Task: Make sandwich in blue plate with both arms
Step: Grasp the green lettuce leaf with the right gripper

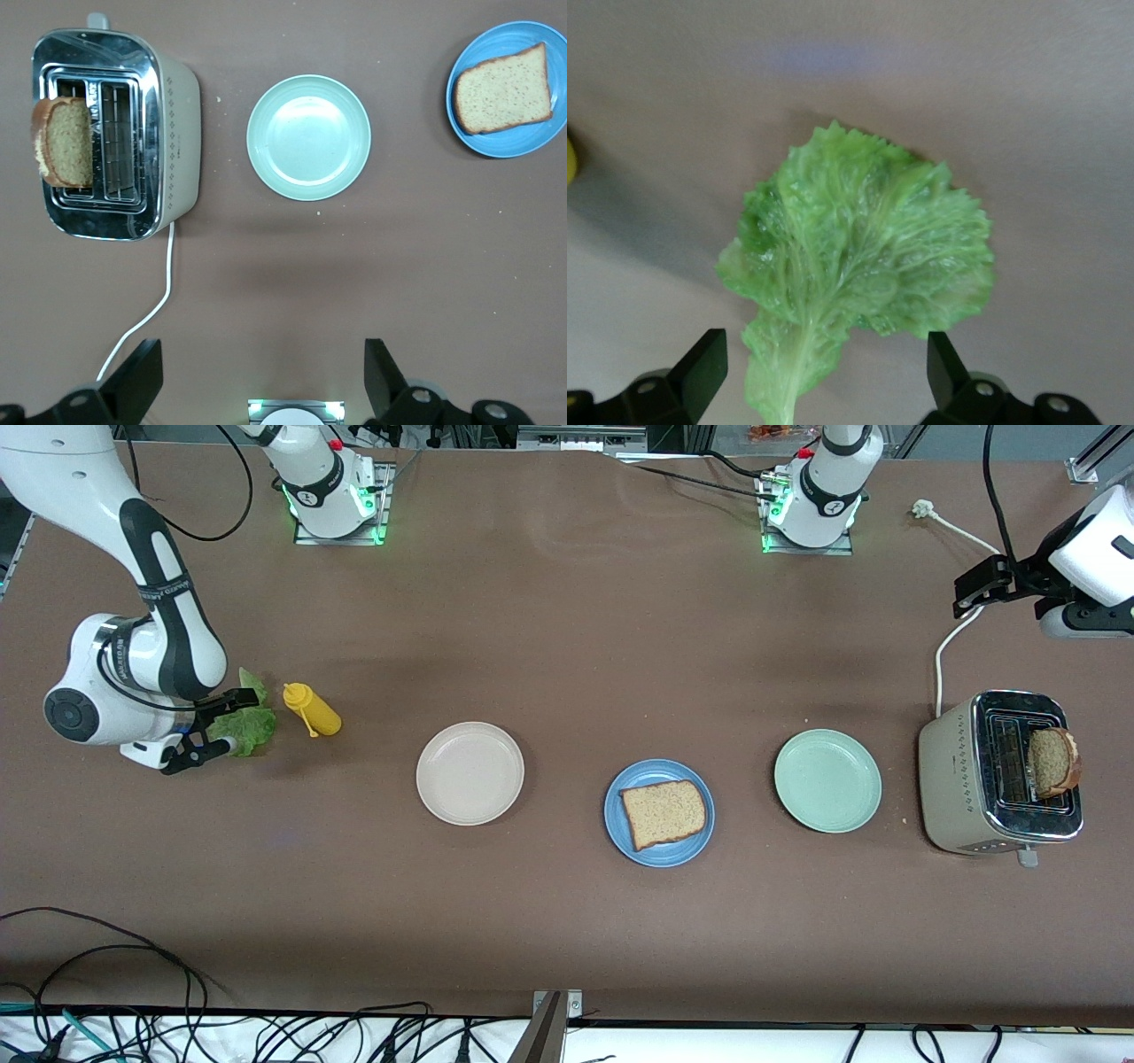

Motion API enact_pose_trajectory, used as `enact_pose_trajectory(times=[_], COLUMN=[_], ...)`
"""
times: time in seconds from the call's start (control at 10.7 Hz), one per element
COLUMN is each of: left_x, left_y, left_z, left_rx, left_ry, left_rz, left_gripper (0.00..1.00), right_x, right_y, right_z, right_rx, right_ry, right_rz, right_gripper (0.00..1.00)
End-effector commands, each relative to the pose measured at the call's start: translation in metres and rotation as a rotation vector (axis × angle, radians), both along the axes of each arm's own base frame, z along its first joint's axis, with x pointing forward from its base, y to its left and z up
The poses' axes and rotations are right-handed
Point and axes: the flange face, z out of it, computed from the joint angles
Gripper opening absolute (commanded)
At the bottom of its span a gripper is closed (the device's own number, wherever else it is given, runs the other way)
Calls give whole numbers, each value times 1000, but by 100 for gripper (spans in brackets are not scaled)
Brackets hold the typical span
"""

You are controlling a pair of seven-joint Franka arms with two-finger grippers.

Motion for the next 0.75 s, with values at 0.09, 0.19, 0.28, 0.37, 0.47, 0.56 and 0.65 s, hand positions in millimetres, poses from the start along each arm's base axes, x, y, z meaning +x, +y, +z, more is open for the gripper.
enact_pose_trajectory(times=[0.09,0.19,0.28,0.37,0.47,0.56,0.65], left_x=[-3,-4,-3,-3,-2,-2,-1], left_y=[-40,-44,-37,-35,-32,-28,-14], left_z=[7,9,9,8,8,8,8], left_rx=[15,19,16,11,7,5,3], left_ry=[0,-6,-7,-7,-5,-3,-3], left_rz=[-65,-71,-57,-53,-45,-38,-16], left_gripper=[100,100,100,100,100,100,100], right_x=[-7,-9,-10,-12,-13,-13,-12], right_y=[-1,-2,-4,-5,-5,-5,-4], right_z=[-17,-18,-22,-25,-28,-28,-28], right_rx=[27,28,28,29,29,28,29], right_ry=[36,48,57,63,69,69,69], right_rz=[-1,-10,-15,-17,-17,-18,-17], right_gripper=[49,23,8,0,0,0,0])
